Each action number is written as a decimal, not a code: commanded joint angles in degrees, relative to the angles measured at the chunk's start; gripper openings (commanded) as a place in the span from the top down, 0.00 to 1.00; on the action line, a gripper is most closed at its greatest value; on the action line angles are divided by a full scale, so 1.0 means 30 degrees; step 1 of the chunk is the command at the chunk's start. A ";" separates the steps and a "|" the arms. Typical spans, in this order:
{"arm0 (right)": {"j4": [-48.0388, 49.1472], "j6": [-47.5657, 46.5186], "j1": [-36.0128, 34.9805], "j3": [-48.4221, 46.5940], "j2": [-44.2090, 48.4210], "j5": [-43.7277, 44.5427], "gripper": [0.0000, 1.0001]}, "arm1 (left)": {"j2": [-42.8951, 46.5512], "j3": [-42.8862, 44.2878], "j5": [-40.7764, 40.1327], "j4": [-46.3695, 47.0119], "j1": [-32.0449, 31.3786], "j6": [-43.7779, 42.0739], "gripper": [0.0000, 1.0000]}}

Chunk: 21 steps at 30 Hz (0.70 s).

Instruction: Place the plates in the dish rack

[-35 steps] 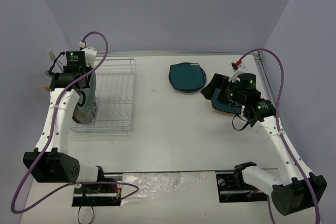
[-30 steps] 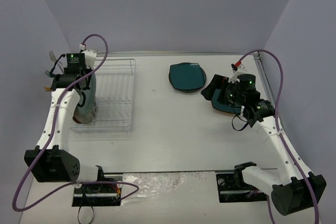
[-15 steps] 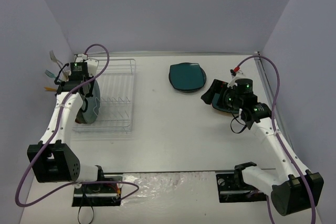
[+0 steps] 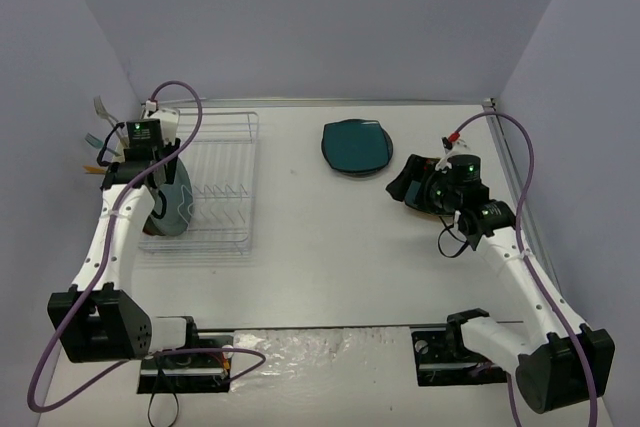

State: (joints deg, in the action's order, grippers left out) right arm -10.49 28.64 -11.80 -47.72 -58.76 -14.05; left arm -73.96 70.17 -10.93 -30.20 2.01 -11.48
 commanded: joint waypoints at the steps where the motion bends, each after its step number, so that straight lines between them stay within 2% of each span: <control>1: 0.1111 0.0400 0.0265 0.0086 0.0547 0.0890 0.00 | 0.0623 0.1348 -0.0516 0.1064 0.0120 0.0239 0.47; 7: 0.1090 0.1002 0.0595 0.0423 0.1050 0.2249 0.01 | 0.1379 0.2396 0.0905 0.0469 0.0149 0.1065 0.29; 15: 0.0982 0.3444 0.1968 0.1858 0.0907 0.4672 0.04 | 0.2736 0.3888 0.3516 -0.1263 0.0044 0.5048 0.04; 19: 0.1063 0.4058 0.3694 0.2359 -0.0041 0.5713 0.07 | 0.3501 0.4025 0.5513 -0.1882 -0.0333 0.6845 0.03; 21: 0.1102 0.3969 0.5014 0.2430 -0.0733 0.5543 0.08 | 0.3774 0.3690 0.6287 -0.1799 -0.1234 0.7507 0.03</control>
State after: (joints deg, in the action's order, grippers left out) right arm -10.06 38.16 -2.63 -40.67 -57.63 -1.58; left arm -64.92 79.45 0.64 -35.60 1.60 3.03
